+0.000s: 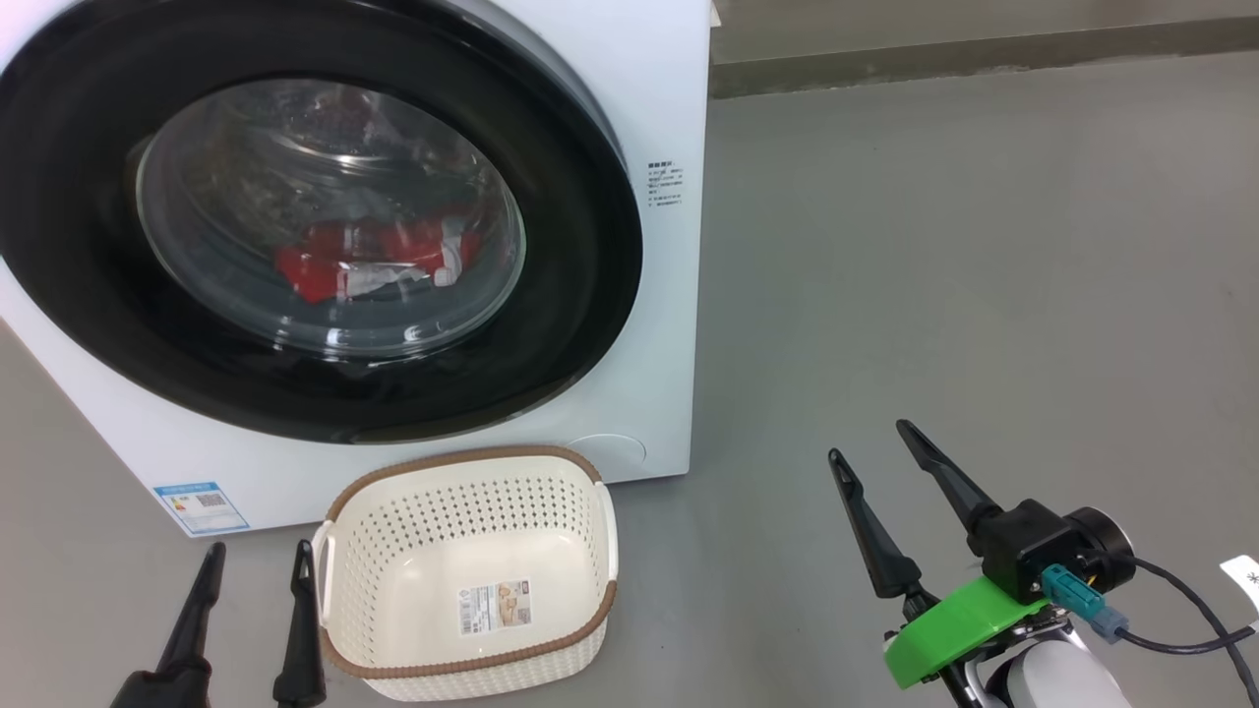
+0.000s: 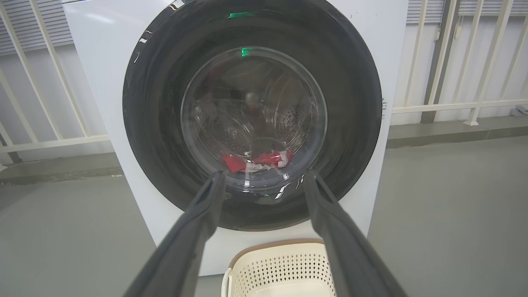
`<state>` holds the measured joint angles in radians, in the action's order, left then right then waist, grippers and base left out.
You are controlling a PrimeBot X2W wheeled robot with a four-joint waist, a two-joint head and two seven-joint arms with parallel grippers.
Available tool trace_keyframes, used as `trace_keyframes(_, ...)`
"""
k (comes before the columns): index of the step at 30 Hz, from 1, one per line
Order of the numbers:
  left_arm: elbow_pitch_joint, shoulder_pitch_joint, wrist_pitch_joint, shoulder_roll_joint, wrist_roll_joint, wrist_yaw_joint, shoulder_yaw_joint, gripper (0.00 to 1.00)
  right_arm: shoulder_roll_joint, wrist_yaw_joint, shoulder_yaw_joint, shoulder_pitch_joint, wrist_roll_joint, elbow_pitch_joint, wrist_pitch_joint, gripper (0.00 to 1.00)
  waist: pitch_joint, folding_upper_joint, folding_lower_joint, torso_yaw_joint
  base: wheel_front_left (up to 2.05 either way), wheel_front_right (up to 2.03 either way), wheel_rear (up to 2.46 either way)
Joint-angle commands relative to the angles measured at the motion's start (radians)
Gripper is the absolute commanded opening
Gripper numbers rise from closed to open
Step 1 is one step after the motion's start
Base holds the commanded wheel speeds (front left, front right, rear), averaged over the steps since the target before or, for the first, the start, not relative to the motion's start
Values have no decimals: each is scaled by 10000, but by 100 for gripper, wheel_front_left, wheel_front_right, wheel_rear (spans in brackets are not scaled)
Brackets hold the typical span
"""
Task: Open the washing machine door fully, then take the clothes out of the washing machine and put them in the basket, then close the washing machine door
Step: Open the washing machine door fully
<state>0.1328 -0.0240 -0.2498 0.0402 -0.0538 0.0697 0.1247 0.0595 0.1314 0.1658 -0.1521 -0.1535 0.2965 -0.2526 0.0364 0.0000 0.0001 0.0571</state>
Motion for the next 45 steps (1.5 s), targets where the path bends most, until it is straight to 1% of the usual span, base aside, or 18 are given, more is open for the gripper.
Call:
trace_keyframes(1, -225, 155, -120, 148, -10, 4, 320, 100, -7, -7, 134, -353, -51, -212, -91, 57, -19, 0, 0, -11, 0, 0, 0)
trace_keyframes(2, -227, 155, -120, 147, -6, 10, 309, 100, -11, -7, 153, -383, -128, -194, -91, 41, -37, 0, 0, -17, 0, 0, 0)
trace_keyframes(3, -228, 153, -120, 146, 9, 17, 292, 100, -15, -7, 178, -419, -218, -173, -91, 22, -57, 0, 0, -21, 0, 0, 0)
trace_keyframes(4, -235, 156, -120, 145, 32, 20, 274, 100, -21, -7, 210, -455, -318, -156, -91, 0, -79, 0, 0, -26, 0, 0, 0)
trace_keyframes(8, -298, 215, -120, 159, 139, 27, 186, 100, -47, -7, 149, -726, -959, -177, -91, 0, -248, 0, 0, -64, 0, 0, 0)
trace_keyframes(12, -429, 348, -120, 171, 227, 34, 71, 100, -69, -7, -39, -1173, -1900, -173, -91, 0, -511, 0, 0, -157, 0, 0, 0)
trace_keyframes(18, -684, 611, -120, 159, 146, 54, -84, 100, -87, -7, -257, -2048, -3757, 139, -91, 0, -1090, 0, 0, -409, 0, 0, 0)
trace_keyframes(24, -817, 1021, -120, 129, -260, 31, -238, 100, -90, -7, -278, -3189, -5736, 1079, -91, 0, -1780, 0, 0, -737, 0, 0, 0)
trace_keyframes(25, -817, 1021, -120, 129, -260, 31, -238, 100, -90, -7, -278, -3189, -5736, 1079, -91, 0, -1780, 0, 0, -737, 0, 0, 0)
trace_keyframes(29, -950, 1293, -120, 118, -362, -1, -426, 100, 163, -7, -34, -4102, -6222, 1544, -91, 0, -2273, 0, 0, -933, 0, 0, 0)
trace_keyframes(32, -1007, 1494, -120, 113, -423, -14, -587, 100, 325, -7, 144, -4799, -6876, 1945, -92, 0, -2666, 0, 0, -1073, 0, 0, 0)
trace_keyframes(35, -1113, 1749, -120, 108, -474, -19, -795, 100, 482, -7, 394, -5509, -7908, 2353, -83, 0, -3043, 0, 0, -1255, 0, 0, 0)
trace_keyframes(38, -1203, 1999, -120, 106, -511, -34, -970, 100, 622, -7, 624, -6225, -9290, 2605, 335, 0, -3386, 0, 0, -1425, 0, 0, 0)
trace_keyframes(43, -1192, 2307, -120, 104, -340, -27, -1220, 100, 847, -7, 731, -7248, -11459, 2649, 1587, 0, -3839, 0, 0, -1667, 0, 0, 0)
trace_keyframes(45, -1235, 2407, -120, 104, -330, -7, -1278, 100, 926, -7, 686, -7620, -12160, 2723, 2156, 0, -3999, 0, 0, -1776, 0, 0, 0)
